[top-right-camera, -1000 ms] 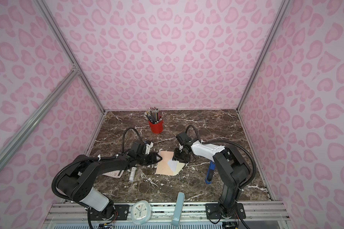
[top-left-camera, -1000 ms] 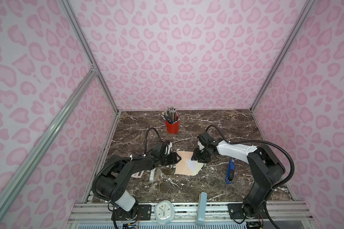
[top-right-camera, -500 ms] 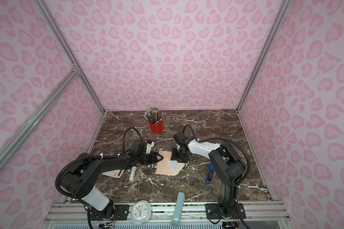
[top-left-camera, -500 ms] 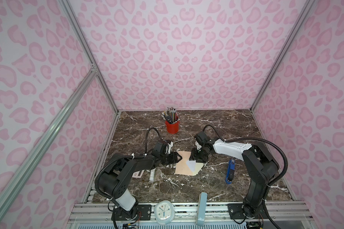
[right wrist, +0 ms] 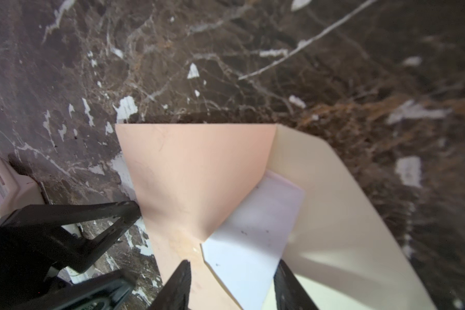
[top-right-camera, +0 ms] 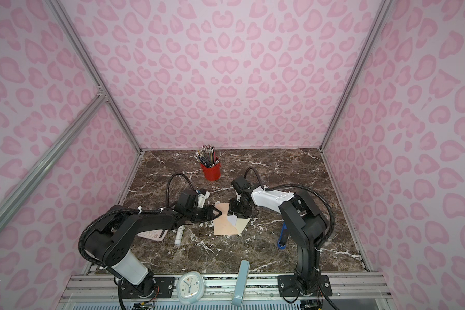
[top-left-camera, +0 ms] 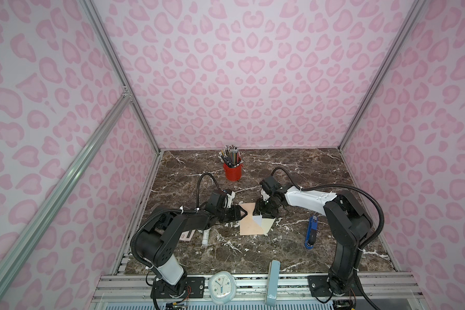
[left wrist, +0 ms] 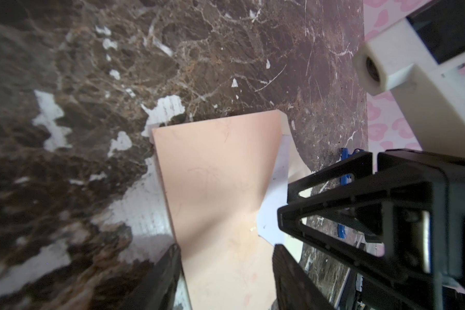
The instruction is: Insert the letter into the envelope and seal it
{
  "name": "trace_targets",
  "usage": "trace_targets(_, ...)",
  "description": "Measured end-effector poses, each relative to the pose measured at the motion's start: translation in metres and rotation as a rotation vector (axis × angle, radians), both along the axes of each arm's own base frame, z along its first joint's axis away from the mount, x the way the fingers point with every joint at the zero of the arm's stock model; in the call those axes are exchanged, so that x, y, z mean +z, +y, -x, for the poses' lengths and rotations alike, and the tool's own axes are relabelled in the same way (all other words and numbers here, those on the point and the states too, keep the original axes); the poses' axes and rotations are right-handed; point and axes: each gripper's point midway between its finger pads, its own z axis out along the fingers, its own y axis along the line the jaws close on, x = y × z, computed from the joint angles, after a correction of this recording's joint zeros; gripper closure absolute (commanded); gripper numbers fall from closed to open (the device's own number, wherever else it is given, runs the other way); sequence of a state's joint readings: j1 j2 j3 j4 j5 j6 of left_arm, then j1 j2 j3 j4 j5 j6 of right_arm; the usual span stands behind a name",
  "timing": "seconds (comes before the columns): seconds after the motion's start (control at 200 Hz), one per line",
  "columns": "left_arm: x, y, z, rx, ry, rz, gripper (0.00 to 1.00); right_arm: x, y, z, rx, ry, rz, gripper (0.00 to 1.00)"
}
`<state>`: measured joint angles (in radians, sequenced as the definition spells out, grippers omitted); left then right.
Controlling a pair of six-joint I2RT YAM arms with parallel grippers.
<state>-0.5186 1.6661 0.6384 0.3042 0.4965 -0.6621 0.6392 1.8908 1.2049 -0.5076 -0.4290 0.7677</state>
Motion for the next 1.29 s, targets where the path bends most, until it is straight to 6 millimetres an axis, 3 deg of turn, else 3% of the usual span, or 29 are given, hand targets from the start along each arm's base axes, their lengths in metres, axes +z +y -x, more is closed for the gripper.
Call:
trace_targets(0.3, 0.0, 0.0, 0.0, -0.001, -0.003, 0.003, 0.43, 0.005, 0.006, -0.003, 0.019, -0.008, -0.003, 0.45)
trace_targets(0.675, 0.0, 0.0, -0.001, -0.001, -0.003, 0.002, 0.43, 0.003, -0.018, -0.007, 0.003, -0.014, 0.061, 0.49)
trace_targets(1.295, 0.0, -0.001, -0.002, -0.001, 0.003, -0.001, 0.43, 0.003, -0.01, -0.033, -0.003, -0.036, 0.038, 0.49)
